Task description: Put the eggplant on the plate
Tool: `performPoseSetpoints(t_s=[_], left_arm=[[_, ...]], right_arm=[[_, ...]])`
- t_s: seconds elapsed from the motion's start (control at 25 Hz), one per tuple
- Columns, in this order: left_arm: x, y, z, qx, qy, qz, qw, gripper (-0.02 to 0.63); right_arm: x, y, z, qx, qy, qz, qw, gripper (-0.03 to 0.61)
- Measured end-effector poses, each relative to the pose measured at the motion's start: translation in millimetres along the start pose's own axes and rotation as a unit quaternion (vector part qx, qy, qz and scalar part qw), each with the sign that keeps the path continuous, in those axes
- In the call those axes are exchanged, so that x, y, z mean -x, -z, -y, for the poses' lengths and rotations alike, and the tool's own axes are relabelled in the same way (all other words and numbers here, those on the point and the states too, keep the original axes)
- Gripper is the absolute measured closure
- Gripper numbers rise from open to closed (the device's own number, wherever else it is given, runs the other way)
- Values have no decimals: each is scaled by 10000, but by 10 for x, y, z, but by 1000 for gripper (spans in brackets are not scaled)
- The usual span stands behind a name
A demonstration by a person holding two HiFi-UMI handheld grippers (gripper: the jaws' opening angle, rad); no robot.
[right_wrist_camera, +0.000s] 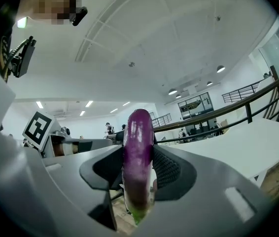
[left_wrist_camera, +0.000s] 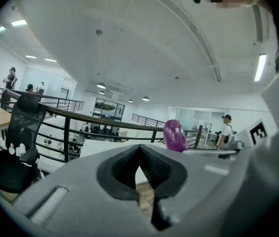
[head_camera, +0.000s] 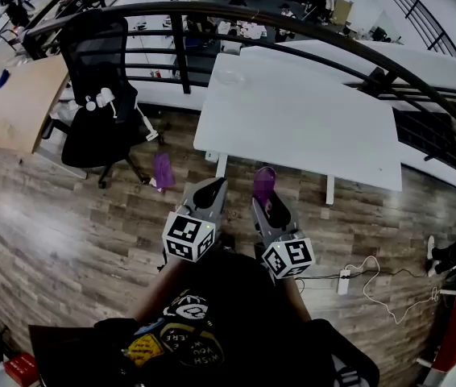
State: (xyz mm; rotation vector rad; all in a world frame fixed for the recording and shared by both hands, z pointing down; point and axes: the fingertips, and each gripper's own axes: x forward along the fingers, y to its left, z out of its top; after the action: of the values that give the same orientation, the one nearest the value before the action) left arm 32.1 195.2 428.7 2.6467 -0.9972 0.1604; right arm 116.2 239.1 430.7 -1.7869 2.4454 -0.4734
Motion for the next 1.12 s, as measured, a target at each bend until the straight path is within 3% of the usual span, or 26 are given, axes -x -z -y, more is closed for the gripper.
performPoseSetpoints(t_s=[0.32, 0.48, 0.64, 0.84, 1.12], left_arm=[[29, 204, 140, -387, -295, -228, 9986, 609], [-71, 247, 2, -74, -297, -320, 9990, 609], [-260, 138, -114, -54, -179, -265, 9995, 609], [-378, 6, -609, 1, -261, -175, 9995, 609], [-521, -308, -1462, 171, -243, -6, 9996, 609]], right_arm=[[28, 252, 261, -219, -351, -416, 9983, 388], [-8, 271, 381, -336, -267, -470, 9980, 388], [-186, 294, 495, -431, -135, -554, 9974, 388], [-740, 251, 436, -302, -189, -673, 9971, 388], [-1584, -64, 175, 5, -237, -452, 9987, 388]])
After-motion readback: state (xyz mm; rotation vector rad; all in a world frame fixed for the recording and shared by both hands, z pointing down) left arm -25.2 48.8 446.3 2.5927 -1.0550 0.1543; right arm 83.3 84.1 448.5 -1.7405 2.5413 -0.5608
